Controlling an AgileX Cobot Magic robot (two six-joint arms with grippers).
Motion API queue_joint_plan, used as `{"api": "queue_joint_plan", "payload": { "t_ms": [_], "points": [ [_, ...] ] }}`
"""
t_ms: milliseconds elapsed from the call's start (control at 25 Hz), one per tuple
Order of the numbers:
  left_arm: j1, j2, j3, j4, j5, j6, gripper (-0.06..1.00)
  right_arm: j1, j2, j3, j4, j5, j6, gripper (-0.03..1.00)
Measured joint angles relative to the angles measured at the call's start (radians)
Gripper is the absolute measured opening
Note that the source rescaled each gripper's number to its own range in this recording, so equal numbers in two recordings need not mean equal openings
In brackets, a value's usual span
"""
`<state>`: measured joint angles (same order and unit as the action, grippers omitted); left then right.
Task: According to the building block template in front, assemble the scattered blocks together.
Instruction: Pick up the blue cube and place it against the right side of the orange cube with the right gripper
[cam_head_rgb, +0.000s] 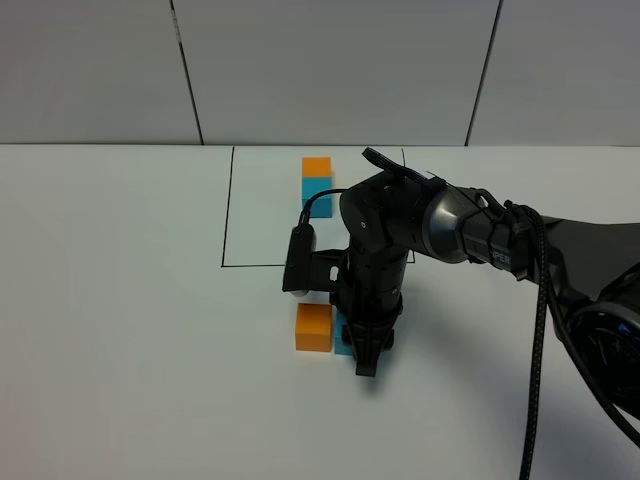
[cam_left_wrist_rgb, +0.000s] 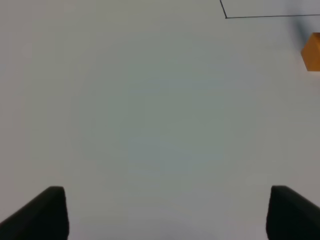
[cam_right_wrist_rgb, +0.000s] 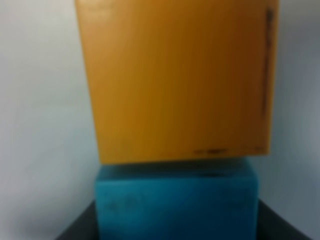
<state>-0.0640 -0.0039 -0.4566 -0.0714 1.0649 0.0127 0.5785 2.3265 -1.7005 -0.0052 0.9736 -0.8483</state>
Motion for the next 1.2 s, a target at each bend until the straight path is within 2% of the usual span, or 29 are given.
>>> {"api": "queue_joint_plan", "payload": {
  "t_ms": [1200],
  "points": [
    [0.000,0.000,0.000,0.000,0.000,0.000,0.84,0.010,0.000,0.000,-0.004,-0.020,-0.007,0.44]
  ]
}}
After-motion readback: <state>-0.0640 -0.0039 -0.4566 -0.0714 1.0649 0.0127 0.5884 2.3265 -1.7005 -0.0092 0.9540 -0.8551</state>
